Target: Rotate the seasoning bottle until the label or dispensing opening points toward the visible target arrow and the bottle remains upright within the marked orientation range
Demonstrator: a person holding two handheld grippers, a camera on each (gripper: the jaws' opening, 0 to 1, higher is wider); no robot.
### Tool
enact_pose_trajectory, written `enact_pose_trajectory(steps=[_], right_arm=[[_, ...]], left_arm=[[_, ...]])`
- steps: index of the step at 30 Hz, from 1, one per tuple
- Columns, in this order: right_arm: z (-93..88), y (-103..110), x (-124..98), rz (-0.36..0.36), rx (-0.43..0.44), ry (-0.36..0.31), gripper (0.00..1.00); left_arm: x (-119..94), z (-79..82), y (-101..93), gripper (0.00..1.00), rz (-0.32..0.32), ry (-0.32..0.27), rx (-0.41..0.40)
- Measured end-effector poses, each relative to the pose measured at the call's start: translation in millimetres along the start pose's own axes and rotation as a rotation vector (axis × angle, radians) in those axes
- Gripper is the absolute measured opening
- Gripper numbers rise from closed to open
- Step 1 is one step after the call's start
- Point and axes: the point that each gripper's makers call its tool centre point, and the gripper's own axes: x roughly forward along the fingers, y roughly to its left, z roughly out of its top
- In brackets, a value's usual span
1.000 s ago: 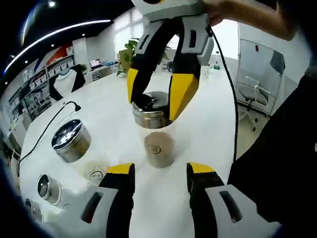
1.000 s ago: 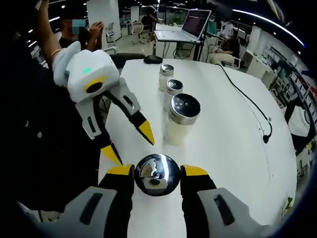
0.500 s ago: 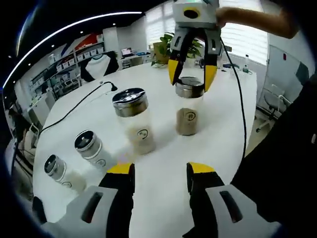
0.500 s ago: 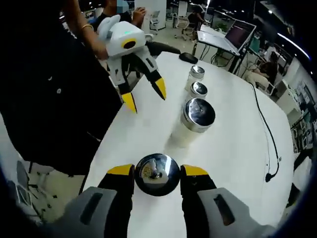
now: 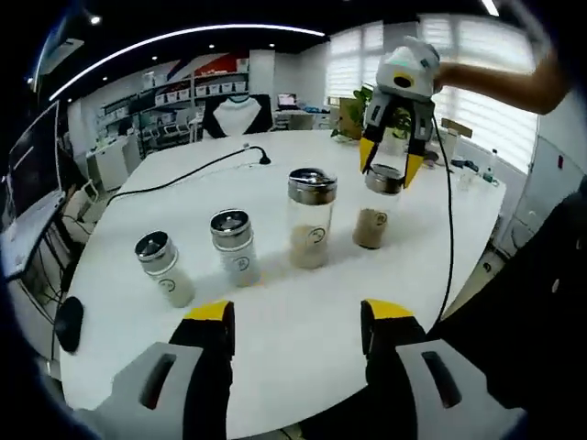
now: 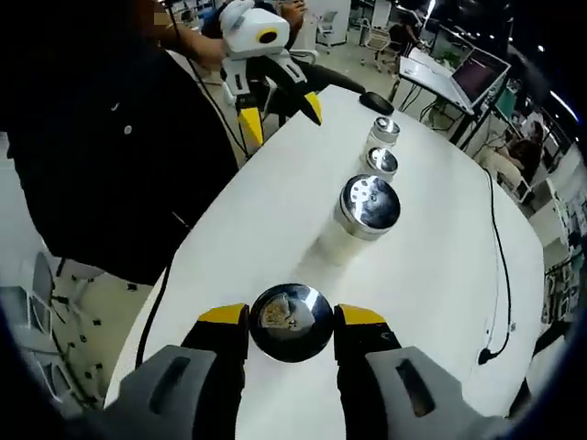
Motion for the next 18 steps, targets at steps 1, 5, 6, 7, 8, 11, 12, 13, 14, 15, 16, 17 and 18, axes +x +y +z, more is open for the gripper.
enact_pose_trajectory(steps=[1,5,6,7,8,11,12,13,14,15,16,17,18], right_arm=[[-0.6,0,0,0.005,-0.009,0.008,0.35],[-3.4,-2,-2,0.034,-0.062,0.032,0.35],[-4.2,-3,-2,0.036,-0.067,0.035,0.35],[-6.0,-5,-2,0.044,-0.082,0.044,0.35],[-6.7,-6,-2,0.046,-0.093,0.048,0.35],[-7.0,-9,-2,0.043,-0.098,0.053,0.35],[-7.6,-10,-3,0.040,-0.108,0.059,0.35],[-7.6,-10,-3,0.040,-0.109,0.059,0.35],[-7.9,-10,-3,0.038,-0.113,0.061,0.35],[-8.4,-10,-3,0.034,-0.117,0.063,0.35],[-8.8,-11,-3,0.028,-0.111,0.064,0.35],[-9.3,-11,-3,0.024,-0.107,0.065,0.35],[-9.6,-11,-3,0.021,-0.109,0.067,0.35]], left_arm=[[-2,-2.3,3.5,0.61,0.011,0.012,0.009],[-7,-6.4,4.8,0.61,0.044,0.035,0.044],[-9,-6.3,4.0,0.61,0.048,0.039,0.049],[-10,-5.1,2.8,0.61,0.052,0.040,0.052],[-11,-4.6,2.4,0.61,0.055,0.040,0.053],[-13,-7.5,2.3,0.61,0.063,0.054,0.064],[-14,-7.7,2.1,0.61,0.066,0.056,0.065],[-15,-9.1,1.8,0.61,0.066,0.059,0.069],[-15,-9.7,1.7,0.61,0.068,0.061,0.069],[-16,-10.3,1.7,0.61,0.073,0.062,0.070],[-17,-10.8,2.1,0.61,0.074,0.063,0.070],[-17,-12.0,2.3,0.61,0.076,0.070,0.077],[-19,-14.9,3.1,0.61,0.086,0.093,0.115]])
